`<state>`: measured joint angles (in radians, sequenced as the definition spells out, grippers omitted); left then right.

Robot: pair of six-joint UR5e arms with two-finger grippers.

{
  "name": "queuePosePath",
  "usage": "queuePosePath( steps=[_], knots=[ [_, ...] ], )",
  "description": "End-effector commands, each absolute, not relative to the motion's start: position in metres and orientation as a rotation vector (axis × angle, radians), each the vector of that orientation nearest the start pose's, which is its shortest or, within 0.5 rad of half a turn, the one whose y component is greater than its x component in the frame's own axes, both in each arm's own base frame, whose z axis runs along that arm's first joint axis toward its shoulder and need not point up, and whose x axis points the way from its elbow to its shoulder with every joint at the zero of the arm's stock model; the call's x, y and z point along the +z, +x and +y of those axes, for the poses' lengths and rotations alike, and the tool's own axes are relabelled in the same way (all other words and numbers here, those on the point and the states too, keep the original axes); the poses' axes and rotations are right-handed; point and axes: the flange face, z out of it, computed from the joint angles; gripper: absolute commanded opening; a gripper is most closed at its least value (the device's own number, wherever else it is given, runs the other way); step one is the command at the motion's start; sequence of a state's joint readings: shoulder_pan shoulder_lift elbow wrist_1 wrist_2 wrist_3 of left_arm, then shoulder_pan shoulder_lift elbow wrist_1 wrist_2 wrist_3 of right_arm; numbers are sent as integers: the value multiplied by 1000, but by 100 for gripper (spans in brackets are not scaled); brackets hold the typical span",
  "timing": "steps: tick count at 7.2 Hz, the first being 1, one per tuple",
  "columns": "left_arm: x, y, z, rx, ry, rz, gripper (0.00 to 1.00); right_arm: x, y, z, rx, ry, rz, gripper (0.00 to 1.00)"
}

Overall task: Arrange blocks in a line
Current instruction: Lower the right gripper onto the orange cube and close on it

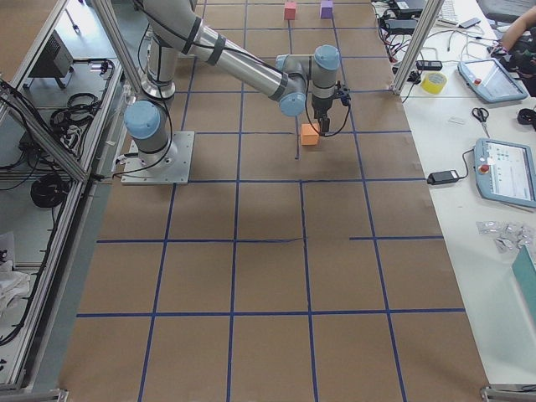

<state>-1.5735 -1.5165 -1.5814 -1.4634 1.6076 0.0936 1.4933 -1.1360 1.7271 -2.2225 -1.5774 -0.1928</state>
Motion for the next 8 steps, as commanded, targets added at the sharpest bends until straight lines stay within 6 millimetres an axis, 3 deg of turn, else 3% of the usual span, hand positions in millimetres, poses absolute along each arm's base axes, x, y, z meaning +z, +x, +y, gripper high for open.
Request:
queuePosePath(
  steps=[1, 6, 7, 8],
  knots=[
    [520, -131, -482, -230, 145, 3086, 100, 214, 85, -621, -32, -171, 3147, 100],
    [521, -131, -482, -232, 147, 3084, 100, 205, 85, -619, 13, -174, 3143, 100],
    [521, -131, -482, -232, 147, 3084, 100, 204, 86, -618, 32, -176, 3138, 94],
    [521, -131, -482, -232, 147, 3086, 100, 204, 86, -618, 31, -166, 3136, 49]
  ],
)
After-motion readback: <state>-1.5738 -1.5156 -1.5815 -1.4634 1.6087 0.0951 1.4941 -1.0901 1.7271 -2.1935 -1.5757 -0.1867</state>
